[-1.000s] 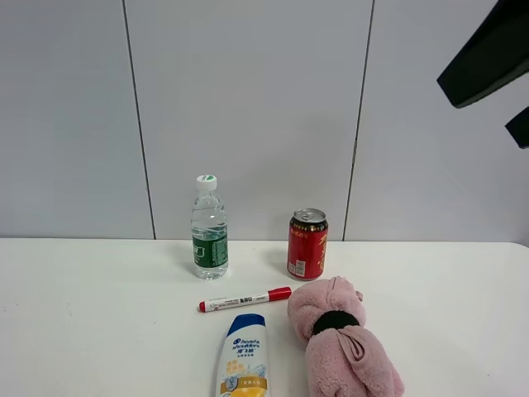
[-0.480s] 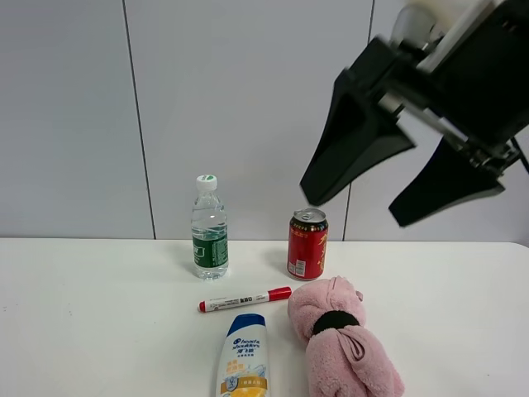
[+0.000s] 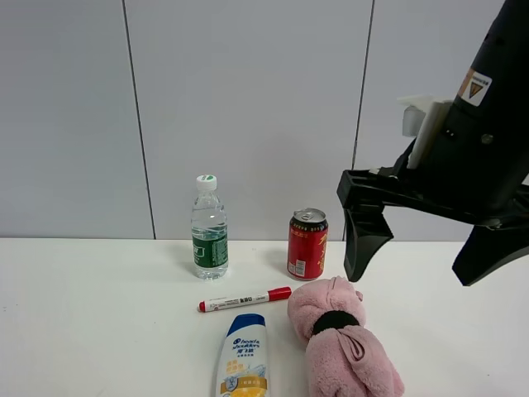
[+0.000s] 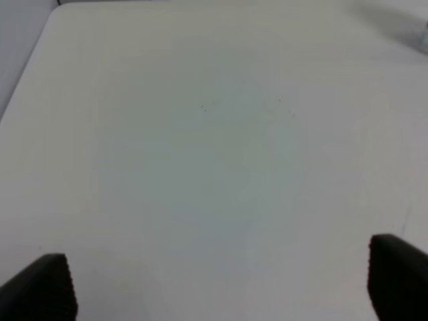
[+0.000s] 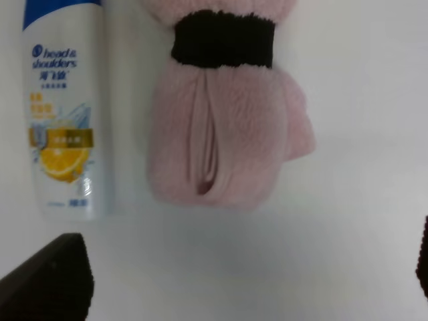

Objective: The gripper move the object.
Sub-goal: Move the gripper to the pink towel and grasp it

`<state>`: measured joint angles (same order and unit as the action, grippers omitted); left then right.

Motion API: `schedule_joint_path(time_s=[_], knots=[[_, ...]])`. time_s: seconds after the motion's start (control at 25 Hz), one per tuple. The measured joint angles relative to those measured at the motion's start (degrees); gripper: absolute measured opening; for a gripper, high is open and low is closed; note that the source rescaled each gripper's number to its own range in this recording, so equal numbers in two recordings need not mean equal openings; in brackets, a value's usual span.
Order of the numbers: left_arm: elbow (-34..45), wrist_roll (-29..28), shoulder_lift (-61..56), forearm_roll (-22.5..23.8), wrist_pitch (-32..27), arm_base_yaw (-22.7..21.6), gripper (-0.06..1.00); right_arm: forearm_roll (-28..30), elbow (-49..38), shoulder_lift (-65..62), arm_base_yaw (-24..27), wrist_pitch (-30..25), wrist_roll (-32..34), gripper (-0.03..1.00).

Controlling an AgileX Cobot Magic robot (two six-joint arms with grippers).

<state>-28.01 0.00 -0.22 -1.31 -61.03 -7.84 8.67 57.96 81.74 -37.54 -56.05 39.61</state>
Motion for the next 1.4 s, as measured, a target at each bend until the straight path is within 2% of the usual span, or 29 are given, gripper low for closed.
schedule_joint_path(time_s=[0.4,0.68,0.96,1.4], knots=[[0.00,0.00,0.00,0.00,0.00,0.00,1.00,9.41,0.00,11.80,0.00,5.43,4.82,1.00],[0.00,0.00,0.00,0.00,0.00,0.00,1.00,10.25,0.00,17.27,0.00,13.38,7.38,1.00],[0.00,0.00,0.00,0.00,0.00,0.00,1.00,12.06,0.00,20.11,0.29,15.87,9.35,1.00],[0.00,0.00,0.00,0.00,0.00,0.00,1.00,14.61,0.02,26.63,1.06,24.42,11.13,1.00]])
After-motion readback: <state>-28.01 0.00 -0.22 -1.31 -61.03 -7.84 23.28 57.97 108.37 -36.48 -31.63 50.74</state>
